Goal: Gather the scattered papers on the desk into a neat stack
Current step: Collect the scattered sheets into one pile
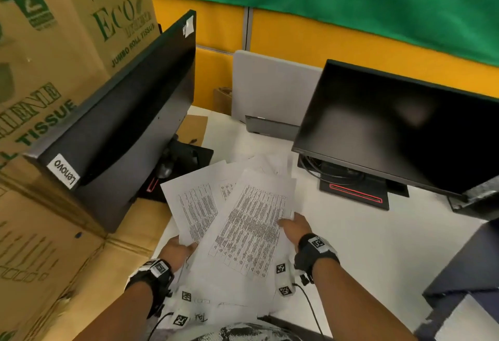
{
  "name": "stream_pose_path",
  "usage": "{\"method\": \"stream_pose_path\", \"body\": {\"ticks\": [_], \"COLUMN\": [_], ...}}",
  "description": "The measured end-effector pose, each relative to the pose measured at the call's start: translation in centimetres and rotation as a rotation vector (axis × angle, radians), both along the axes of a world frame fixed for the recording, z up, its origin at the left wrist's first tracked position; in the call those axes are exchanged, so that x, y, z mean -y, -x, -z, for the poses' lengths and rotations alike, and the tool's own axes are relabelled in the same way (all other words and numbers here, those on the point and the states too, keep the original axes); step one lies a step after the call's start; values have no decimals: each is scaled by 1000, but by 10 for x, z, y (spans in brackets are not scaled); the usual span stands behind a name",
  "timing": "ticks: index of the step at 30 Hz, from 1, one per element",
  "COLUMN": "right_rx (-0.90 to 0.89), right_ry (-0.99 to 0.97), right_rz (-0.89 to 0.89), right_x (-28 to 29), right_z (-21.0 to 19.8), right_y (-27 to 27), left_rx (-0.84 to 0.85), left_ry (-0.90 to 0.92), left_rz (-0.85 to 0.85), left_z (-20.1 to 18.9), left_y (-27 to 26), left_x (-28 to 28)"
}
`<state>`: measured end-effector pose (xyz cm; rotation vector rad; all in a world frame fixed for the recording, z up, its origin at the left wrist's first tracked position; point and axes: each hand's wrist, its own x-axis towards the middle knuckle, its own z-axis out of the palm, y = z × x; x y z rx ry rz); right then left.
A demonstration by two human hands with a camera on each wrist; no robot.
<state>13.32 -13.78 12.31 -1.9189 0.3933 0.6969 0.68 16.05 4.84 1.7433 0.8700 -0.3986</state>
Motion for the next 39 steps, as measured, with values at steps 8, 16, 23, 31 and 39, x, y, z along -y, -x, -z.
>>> {"method": "stream_pose_path", "body": {"ticks": [8, 16, 23, 31, 39], "right_rx": [99, 146, 292, 553, 473], "right_ry": [-24, 95, 363, 197, -538], "right_rz": [40, -3, -99, -368, -37], "right_x": [13, 38, 59, 59, 32], "right_z": [-8, -8, -48, -150, -196], "right_y": [6, 3, 3, 4, 2], "left_rx": [-17, 12, 87, 78, 27], "left_ry": [10, 6, -18, -19, -72], "left_rz": [20, 47, 76, 24, 76], "left_z": [-4, -16, -33, -33, -64], "left_y": [-4, -14, -21, -21, -17], "left_x": [-1, 3, 16, 17, 28]}}
